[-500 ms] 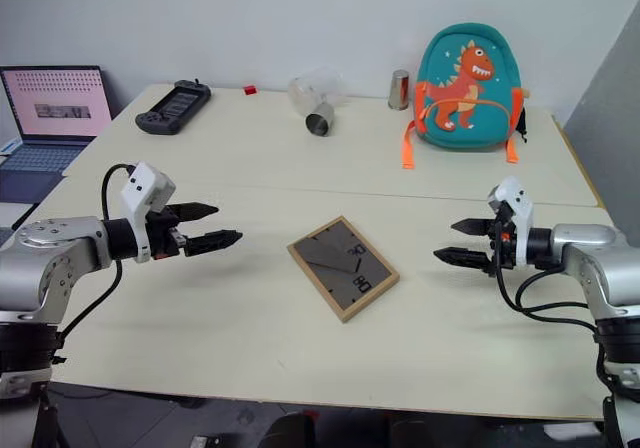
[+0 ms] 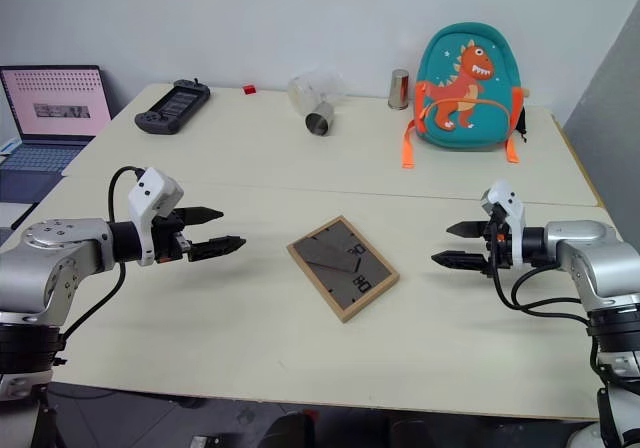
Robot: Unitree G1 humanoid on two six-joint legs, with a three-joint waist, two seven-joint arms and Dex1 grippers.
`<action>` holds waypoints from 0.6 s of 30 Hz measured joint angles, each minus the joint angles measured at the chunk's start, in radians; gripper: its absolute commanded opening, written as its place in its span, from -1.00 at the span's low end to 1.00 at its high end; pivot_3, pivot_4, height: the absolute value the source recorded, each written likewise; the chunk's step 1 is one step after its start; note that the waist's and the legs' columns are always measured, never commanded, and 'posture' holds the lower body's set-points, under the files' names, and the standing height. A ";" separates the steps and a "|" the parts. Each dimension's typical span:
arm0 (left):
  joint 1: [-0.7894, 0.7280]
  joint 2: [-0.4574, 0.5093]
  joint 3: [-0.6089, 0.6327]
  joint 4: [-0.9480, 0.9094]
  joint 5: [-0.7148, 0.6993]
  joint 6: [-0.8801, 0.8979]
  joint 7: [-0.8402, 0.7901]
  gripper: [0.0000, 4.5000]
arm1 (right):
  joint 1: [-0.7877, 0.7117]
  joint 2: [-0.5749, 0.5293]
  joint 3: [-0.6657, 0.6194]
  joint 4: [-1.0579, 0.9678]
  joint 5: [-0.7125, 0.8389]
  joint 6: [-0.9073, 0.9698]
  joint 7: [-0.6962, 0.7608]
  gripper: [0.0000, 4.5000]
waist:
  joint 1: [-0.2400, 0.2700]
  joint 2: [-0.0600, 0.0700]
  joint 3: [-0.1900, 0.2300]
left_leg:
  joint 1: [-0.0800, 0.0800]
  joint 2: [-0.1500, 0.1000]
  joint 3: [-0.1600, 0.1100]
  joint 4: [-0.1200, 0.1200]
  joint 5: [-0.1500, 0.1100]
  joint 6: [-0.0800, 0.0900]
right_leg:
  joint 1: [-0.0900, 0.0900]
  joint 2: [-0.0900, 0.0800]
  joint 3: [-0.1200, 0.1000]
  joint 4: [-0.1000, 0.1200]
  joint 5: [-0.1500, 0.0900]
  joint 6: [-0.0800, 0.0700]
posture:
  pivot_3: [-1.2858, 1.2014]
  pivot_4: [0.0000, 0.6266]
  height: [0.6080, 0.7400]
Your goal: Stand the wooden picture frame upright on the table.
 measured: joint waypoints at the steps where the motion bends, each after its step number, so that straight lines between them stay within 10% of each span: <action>1: 0.000 0.000 -0.001 0.000 0.002 0.000 -0.001 1.00 | 0.000 0.002 0.001 0.001 -0.001 -0.002 0.000 0.99 | 0.000 0.000 0.000 | 0.000 0.000 0.000 0.000 0.000 0.000 | 0.000 0.000 0.000 0.000 0.000 0.000 | 0.03 -0.52 1.00; 18: 0.055 -0.123 -0.087 -0.030 0.035 -0.043 0.021 -0.66 | 0.001 0.152 0.083 0.101 -0.163 -0.193 -0.095 -0.86 | 0.000 0.000 0.000 | 0.000 0.000 0.000 0.001 0.000 0.000 | 0.000 0.000 0.000 0.003 0.000 0.000 | 0.03 -0.52 1.00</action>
